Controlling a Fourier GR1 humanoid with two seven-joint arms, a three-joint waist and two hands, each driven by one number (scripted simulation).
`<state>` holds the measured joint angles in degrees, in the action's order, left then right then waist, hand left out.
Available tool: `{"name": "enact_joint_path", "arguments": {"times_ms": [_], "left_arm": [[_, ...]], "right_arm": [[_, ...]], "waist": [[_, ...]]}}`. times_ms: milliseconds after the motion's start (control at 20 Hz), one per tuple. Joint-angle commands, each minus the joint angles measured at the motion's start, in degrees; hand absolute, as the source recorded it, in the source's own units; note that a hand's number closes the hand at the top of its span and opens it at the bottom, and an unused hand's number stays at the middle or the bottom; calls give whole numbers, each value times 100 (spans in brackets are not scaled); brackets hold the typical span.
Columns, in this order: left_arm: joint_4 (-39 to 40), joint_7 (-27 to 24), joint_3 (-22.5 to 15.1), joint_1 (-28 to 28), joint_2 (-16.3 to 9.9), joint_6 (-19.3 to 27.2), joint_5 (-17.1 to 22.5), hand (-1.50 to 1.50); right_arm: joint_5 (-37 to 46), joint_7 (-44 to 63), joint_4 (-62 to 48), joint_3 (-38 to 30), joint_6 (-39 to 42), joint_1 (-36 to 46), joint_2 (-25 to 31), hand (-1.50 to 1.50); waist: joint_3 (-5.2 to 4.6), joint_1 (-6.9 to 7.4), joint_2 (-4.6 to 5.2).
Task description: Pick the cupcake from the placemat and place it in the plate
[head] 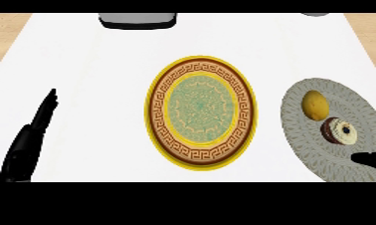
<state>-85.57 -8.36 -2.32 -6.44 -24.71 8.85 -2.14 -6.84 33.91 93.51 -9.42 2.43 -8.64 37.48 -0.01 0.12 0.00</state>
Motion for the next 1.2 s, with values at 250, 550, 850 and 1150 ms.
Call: {"name": "enact_joint_path", "arguments": {"times_ms": [250,550,850,1150], "left_arm": [[-291,305,167,-39,242,-182,-305,0],[90,7,391,148,419,-417,-346,0],[553,-396,749,135,504,-599,-584,0],[-288,49,505,-126,768,-465,-897,0]], "right_arm": [[573,-162,-574,197,442,415,-603,-150],[1007,-567,-1744,178,450,1168,-958,-150],[1119,-728,-1552,-242,812,807,-962,-150],[1453,-1727,-2280,-270,442,1128,-1339,150]], "waist": [[2,2,-3],[2,15,7],[0,-11,0],[4,19,1]]}}
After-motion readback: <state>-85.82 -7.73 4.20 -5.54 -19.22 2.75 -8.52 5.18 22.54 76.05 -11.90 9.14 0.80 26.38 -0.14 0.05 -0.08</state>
